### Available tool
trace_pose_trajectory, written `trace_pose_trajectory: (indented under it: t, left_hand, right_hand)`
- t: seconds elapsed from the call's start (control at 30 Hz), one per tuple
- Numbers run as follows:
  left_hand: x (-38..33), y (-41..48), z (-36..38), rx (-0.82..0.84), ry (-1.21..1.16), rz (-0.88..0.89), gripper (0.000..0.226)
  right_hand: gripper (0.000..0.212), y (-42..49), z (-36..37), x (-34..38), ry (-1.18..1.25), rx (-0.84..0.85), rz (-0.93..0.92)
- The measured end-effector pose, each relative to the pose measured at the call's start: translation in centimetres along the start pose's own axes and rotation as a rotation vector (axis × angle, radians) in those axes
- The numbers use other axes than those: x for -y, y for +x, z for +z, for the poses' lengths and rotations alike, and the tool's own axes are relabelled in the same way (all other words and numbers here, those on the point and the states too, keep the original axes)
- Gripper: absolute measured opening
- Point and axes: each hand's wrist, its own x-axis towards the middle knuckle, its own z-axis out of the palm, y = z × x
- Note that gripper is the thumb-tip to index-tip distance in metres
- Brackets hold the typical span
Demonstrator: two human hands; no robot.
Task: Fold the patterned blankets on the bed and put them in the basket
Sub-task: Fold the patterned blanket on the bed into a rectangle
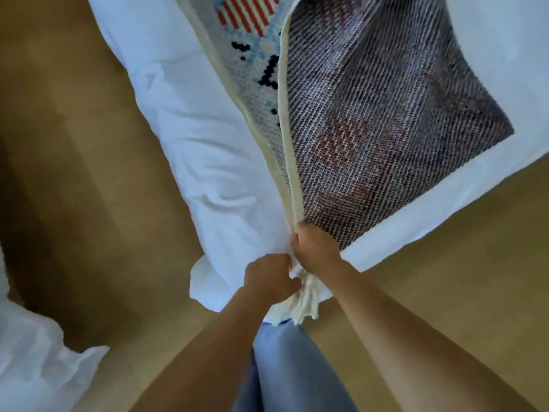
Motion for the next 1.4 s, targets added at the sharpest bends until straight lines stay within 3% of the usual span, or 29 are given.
trace_pose_trajectory:
  t: [0.1,0.2,0.33,0.53,0.67,0.9,1.03,1.13,1.3,1.4]
  left_hand:
    - [0.6,2.7,-5.8,-0.106,-0.007,0.030,0.026]
    - [-0.3,6.1,-12.5,-0.209,0.119,0.078,0.027]
    - [-2.1,9.6,-18.2,-0.227,0.248,0.201,0.023]
    - [-2.3,14.3,-23.1,-0.262,0.377,0.232,0.025]
    - [-2.1,18.1,-27.7,-0.279,0.520,0.292,0.025]
    - [-6.8,26.4,-37.8,-0.470,0.428,0.564,0.053]
    - [-11.2,31.0,-40.8,-0.498,0.733,0.703,0.065]
    - [-14.2,33.9,-41.0,-0.411,0.977,0.742,0.076]
    - [-15.2,36.7,-42.2,-0.285,0.842,0.601,0.089]
    - [-12.1,36.7,-44.5,-0.289,0.833,0.610,0.087]
  right_hand:
    - [0.043,1.5,-1.7,0.5,0.097,0.070,0.064]
    - [0.038,4.2,-4.9,1.8,0.147,-0.075,0.066]
    - [0.033,7.7,-8.9,3.5,0.271,-0.212,0.071]
    - [0.021,13.2,-13.0,5.6,0.285,-0.271,0.031]
    - [0.024,16.6,-14.9,6.3,0.354,-0.357,0.083]
    - [0.038,23.0,-19.5,8.3,0.525,-0.470,0.301]
    - [0.051,26.6,-21.3,10.1,0.563,-0.413,0.386]
    - [0.057,28.4,-22.0,10.6,0.472,-0.422,0.447]
    - [0.026,29.3,-22.8,10.8,0.449,-0.525,0.476]
    - [0.015,28.7,-23.0,11.7,0.470,-0.457,0.368]
